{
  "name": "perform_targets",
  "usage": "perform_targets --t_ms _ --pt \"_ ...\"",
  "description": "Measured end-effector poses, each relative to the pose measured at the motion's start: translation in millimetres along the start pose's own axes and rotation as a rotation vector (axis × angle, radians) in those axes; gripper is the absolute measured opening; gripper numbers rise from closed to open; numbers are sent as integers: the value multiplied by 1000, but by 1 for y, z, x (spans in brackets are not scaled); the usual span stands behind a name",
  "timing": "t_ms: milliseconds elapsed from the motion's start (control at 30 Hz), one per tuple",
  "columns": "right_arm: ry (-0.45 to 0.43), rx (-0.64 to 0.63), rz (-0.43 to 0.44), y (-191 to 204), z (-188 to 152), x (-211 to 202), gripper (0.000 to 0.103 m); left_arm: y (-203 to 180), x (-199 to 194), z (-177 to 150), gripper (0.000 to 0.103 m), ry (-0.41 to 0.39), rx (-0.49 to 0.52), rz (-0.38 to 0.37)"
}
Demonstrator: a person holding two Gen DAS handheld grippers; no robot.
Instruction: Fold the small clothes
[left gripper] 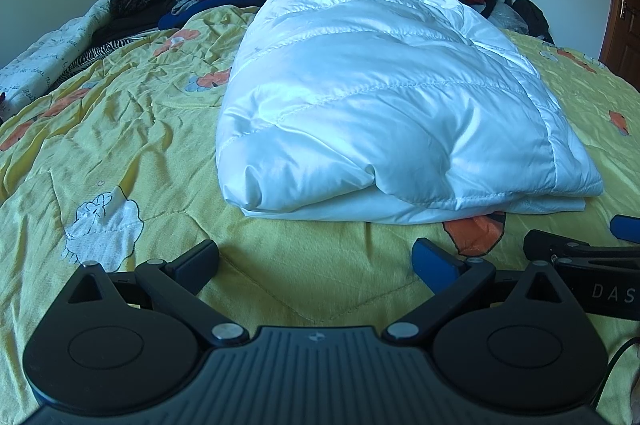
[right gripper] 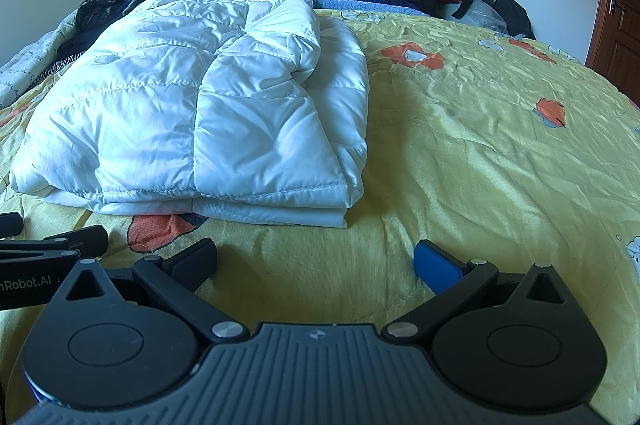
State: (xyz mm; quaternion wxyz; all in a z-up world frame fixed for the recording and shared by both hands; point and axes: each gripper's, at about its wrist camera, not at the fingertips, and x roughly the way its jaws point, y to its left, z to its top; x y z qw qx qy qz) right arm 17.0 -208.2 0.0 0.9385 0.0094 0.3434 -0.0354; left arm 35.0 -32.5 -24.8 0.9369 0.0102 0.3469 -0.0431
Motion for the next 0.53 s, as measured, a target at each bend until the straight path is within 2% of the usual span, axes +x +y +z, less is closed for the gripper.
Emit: perform_targets --t_ms 533 --pt "0 0 0 0 0 0 103 3 -1 -1 103 0 -7 17"
